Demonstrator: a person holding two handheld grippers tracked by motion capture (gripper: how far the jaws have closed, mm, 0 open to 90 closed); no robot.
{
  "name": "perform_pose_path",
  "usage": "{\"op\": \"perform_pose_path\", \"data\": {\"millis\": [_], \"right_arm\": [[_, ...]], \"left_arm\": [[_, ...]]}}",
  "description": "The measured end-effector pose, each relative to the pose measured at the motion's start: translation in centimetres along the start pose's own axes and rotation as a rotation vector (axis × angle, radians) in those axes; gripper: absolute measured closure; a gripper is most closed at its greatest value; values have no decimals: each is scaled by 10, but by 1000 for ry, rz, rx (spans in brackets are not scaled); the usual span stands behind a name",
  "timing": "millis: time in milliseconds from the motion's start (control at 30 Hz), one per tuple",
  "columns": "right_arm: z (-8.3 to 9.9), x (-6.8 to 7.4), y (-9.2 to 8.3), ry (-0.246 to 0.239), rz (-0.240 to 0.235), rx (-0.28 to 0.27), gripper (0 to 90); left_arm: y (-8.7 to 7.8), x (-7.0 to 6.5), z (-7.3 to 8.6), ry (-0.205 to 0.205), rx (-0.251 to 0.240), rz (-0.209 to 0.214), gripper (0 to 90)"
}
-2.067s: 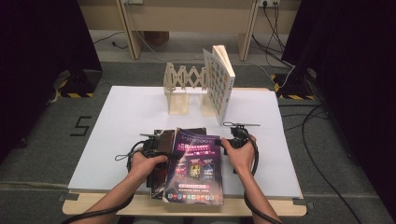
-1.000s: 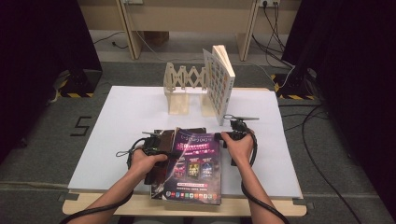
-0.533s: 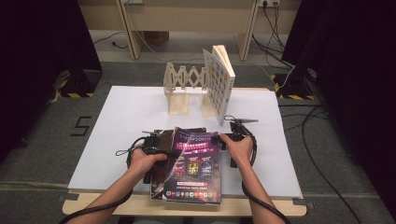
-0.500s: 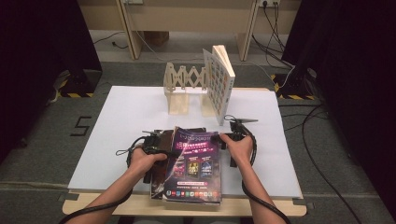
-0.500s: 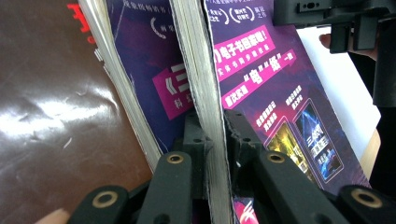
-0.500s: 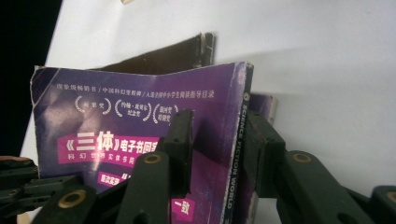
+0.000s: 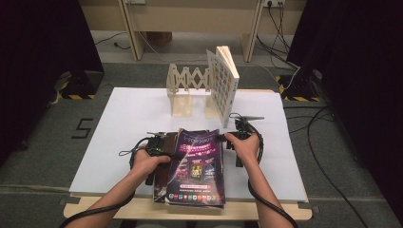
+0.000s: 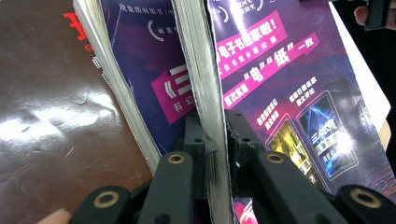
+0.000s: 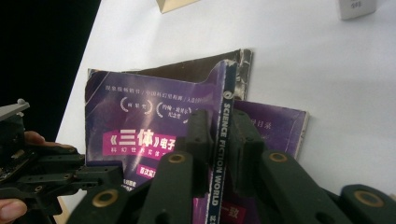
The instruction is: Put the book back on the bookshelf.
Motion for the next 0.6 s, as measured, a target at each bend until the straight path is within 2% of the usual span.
{"op": "perform_pose_path", "data": {"millis": [167,200,233,267,367,433,467,500,533,567,600], "right_arm": [[3,-2,5,3,7,27,734],[5,-2,8,3,3,36,741],[5,-4,9,-16,29,26,795],[5,-4,9,-16,29,26,795],[4,-1,6,2,13,-1,823],[3,4,-1,-8,20,-26,830],[3,4,-1,-8,20,-26,830],[-1,10,-9,-19,17,-57,835],[-1,10,-9,-19,17,-57,835],[-5,17,-20,-48,34,-90,844],[-5,17,-20,-48,34,-90,844]], "left_arm": [[0,-1,-1,5,3,-6,803],[0,-1,-1,5,5,-6,803],[0,-1,-1,3,2,-2,802],[0,-1,-1,3,2,-2,799],[1,0,-3,-2,-12,0,772],[0,0,-5,-9,-46,4,702],[0,0,-5,-9,-46,4,665],[-1,0,-6,-13,-60,-3,645],[-2,1,-7,-5,-69,-17,645],[-6,4,-9,15,-93,-50,638],[-6,4,-9,15,-93,-50,632]]}}
Point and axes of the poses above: each handheld gripper's, and its own axes: y roughly forward along the jaws, z roughly out of its underside, x roughly to its left, the point moved 8 cm from there along y, roughly forward along the jaws, and after that the axes turned 8 degrees about -z, right-handed, at the moved point
